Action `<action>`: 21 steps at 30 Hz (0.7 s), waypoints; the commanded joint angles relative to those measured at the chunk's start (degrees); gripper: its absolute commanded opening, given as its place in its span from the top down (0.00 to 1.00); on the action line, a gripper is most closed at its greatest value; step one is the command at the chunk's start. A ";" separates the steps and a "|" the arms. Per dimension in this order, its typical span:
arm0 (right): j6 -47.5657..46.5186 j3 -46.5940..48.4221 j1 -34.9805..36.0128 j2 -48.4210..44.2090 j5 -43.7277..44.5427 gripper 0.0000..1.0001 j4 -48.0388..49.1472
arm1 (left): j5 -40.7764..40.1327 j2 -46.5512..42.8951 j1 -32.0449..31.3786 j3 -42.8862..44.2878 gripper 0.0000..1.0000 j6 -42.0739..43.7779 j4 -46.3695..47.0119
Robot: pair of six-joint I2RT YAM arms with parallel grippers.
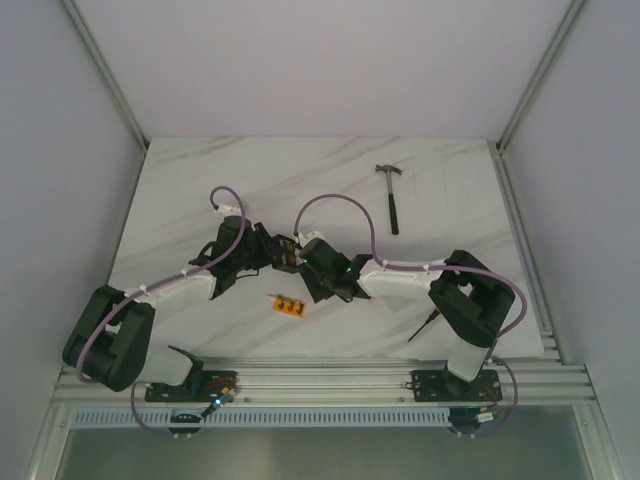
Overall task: Snap on the fuse box
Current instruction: Place the fuse box base at the center of the board.
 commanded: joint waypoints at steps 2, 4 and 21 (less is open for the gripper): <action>0.49 1.67 0.41 1.63 3.58 0.55 -4.33 | 1.67 4.50 0.27 -1.42 0.57 2.09 -3.52; 0.54 1.03 0.39 1.38 4.60 0.58 -5.29 | 2.63 5.45 0.16 -1.19 0.57 2.10 -3.53; -1.49 -7.97 -6.32 -10.09 5.99 0.66 -12.47 | -0.13 9.42 -9.20 -1.67 0.57 -6.34 -1.18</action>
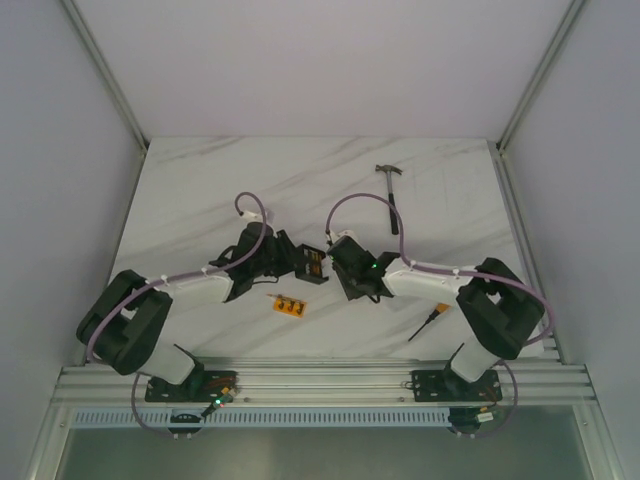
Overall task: Snap on the fuse box
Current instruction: Place the fuse box base at the center of the board.
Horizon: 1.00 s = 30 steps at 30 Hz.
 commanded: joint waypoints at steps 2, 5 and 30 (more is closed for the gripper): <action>-1.00 -1.65 -0.89 -4.19 -0.18 0.63 -4.33 | -3.67 3.90 -3.19 -3.38 0.54 -2.32 -5.56; 0.24 -0.95 -0.89 -7.15 -0.93 0.58 -4.37 | -3.91 4.17 -3.47 -3.94 0.45 -3.01 -5.20; -9.76 3.44 -5.46 0.60 -14.91 0.52 0.76 | -6.13 -10.08 0.18 -6.82 0.01 2.76 -9.86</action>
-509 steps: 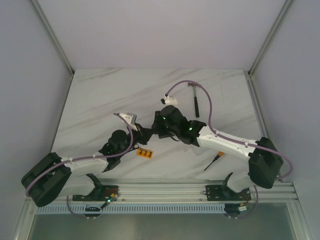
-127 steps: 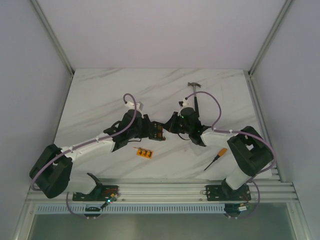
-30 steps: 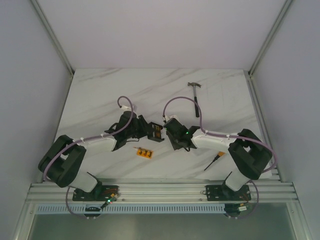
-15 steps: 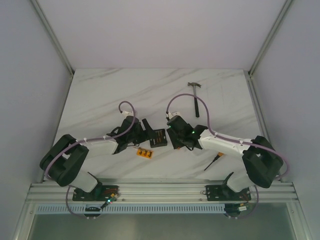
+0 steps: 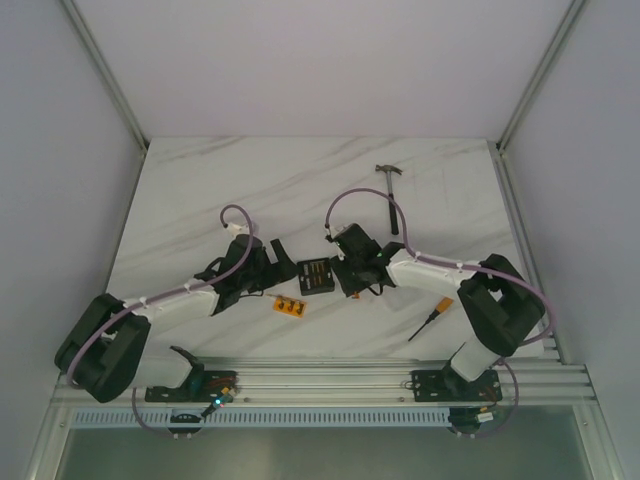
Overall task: Snap on the fuse box
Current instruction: Place the fuse box base at the center of the board, then adjust the fuse at the center of the board.
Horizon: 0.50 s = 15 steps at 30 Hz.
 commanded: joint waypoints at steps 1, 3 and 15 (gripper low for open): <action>-3.47 1.62 -0.06 1.57 -4.97 0.53 3.04 | -0.24 -1.62 0.48 -0.77 0.01 1.48 -2.04; -2.44 0.59 -0.10 1.39 -5.60 0.53 2.68 | 0.14 -1.86 0.48 -0.70 0.01 1.57 -2.04; 3.65 -6.63 2.16 -6.54 -7.09 0.54 -0.79 | 0.99 -2.38 0.43 -0.25 0.00 1.91 -2.13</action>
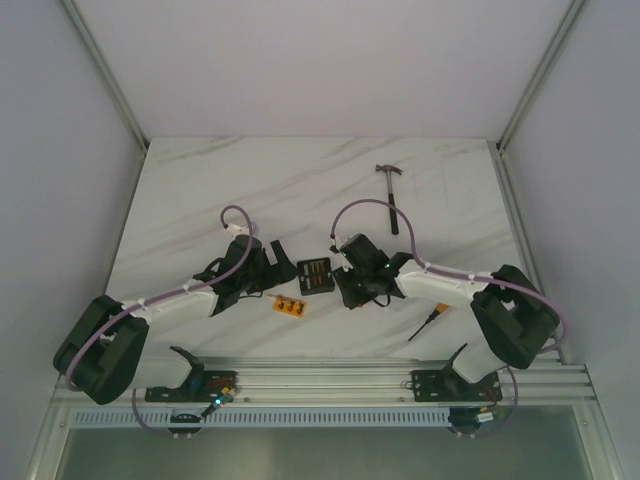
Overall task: Snap on the fuse box
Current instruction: Adjust the fuse at the center of the board.
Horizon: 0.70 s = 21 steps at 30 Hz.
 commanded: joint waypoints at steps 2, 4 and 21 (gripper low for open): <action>2.24 -0.96 2.11 -2.63 -0.12 0.54 -2.95 | 0.94 -1.39 0.21 0.14 0.00 0.91 -0.73; 2.48 -0.57 2.73 -2.80 0.98 0.54 -3.86 | 0.95 -1.60 0.26 0.12 0.00 0.97 -0.81; 6.47 -0.83 4.62 -7.46 7.72 0.52 -8.42 | 0.93 -1.72 0.26 -0.23 0.00 0.85 -1.17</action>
